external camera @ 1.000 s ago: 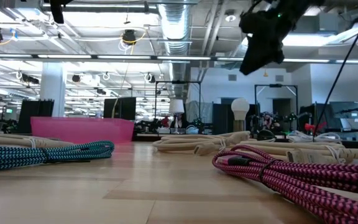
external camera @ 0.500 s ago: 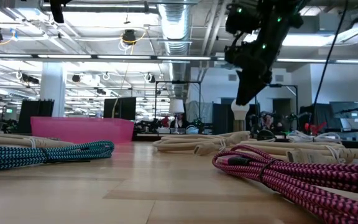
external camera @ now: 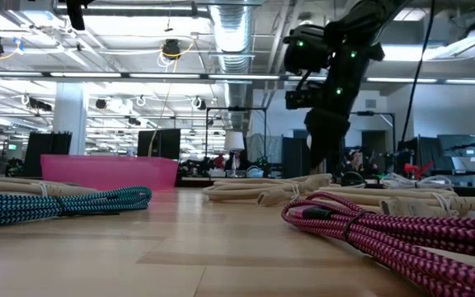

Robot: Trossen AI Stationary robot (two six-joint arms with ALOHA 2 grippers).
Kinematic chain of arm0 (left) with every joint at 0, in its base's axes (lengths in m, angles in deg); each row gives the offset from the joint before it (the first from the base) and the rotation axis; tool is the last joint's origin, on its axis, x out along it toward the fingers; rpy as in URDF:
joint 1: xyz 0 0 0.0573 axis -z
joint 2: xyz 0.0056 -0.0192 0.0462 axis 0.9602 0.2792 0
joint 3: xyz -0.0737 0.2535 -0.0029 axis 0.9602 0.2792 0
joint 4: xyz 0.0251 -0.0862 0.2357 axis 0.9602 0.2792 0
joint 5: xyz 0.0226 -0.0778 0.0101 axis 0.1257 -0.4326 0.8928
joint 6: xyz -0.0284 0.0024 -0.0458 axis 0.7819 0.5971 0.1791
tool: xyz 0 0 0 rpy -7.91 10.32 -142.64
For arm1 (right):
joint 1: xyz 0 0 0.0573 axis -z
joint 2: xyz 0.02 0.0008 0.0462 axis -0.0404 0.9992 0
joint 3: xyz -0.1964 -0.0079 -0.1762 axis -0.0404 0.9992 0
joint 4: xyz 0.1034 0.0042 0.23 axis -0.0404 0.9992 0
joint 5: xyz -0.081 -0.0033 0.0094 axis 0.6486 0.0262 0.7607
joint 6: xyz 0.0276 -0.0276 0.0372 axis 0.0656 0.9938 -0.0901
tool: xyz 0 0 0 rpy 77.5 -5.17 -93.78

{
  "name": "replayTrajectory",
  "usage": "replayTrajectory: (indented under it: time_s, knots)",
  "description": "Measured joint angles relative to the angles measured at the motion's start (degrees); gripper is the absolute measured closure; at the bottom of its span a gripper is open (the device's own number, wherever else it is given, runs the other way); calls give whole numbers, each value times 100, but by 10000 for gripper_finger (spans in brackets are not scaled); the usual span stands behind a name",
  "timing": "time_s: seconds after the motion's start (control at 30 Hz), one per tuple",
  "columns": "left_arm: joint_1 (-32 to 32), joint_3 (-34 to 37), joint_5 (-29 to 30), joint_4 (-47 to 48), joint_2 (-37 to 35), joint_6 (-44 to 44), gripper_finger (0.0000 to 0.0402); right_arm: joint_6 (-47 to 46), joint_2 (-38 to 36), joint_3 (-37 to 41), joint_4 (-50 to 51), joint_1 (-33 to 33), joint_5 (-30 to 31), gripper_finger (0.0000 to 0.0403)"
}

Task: Pick & Place USB Port
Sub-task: Put the brown USB cable into the red bin

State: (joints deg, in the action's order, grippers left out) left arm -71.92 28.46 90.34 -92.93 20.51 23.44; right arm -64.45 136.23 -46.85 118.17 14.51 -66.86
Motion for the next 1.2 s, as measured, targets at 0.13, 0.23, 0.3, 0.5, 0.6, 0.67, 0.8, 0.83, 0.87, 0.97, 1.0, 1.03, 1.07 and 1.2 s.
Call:
replayTrajectory:
  time_s: [0.13, 0.23, 0.3, 0.5, 0.6, 0.67, 0.8, 0.83, 0.87, 0.97, 1.0, 1.03, 1.07, 1.2]
  knots:
    - [-2, 0, 0, -5, 0, 2, 389, 263, 229, -4, -96, 67, -30, 210]
    - [-1, 0, 0, -7, 0, 42, 389, 277, 395, -4, -92, 148, -26, 201]
    - [-1, 0, 0, -7, 0, 46, 389, 294, 498, -4, -97, 203, -28, 195]
    - [-2, 0, 0, -20, 0, 46, 389, 571, 815, -13, -173, 346, -222, 191]
    - [-2, 0, 2, -20, 0, 44, 389, 558, 888, -29, -187, 410, -346, 207]
    - [-2, 0, 1, -21, 0, 44, 389, 536, 896, -26, -216, 411, -361, 228]
    - [-2, 0, 2, -20, 0, 44, 389, 532, 818, 0, -310, 405, -368, 292]
    - [-1, 0, 2, -21, 0, 44, 389, 530, 797, 0, -360, 405, -345, 312]
    - [-2, 0, 0, -20, 0, 44, 389, 529, 761, 0, -347, 411, -328, 332]
    - [-2, 0, 0, -20, 0, 44, 389, 513, 619, -2, -335, 414, -320, 385]
    - [-1, 0, 1, -20, 0, 44, 389, 509, 576, -2, -332, 410, -324, 389]
    - [-2, 0, 1, -21, 0, 44, 389, 505, 523, -2, -321, 410, -330, 388]
    - [-2, 0, 1, -22, 0, 44, 389, 466, 462, -2, -321, 408, -330, 386]
    - [-2, 0, 1, -22, 0, 42, 389, 359, 82, -80, -302, 410, -406, 395]
